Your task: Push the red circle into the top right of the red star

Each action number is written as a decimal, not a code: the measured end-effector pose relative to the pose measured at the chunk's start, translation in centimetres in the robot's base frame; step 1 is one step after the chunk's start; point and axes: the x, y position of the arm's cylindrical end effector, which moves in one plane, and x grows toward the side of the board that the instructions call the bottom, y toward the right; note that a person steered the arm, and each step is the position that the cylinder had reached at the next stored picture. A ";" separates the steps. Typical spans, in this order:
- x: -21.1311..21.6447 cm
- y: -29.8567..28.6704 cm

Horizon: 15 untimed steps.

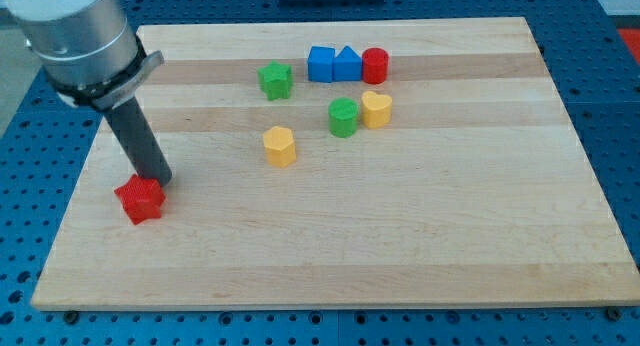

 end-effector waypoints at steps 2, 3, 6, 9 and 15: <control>4.4 0.0; 3.2 -0.2; -10.4 11.7; -14.2 30.0; -19.2 28.4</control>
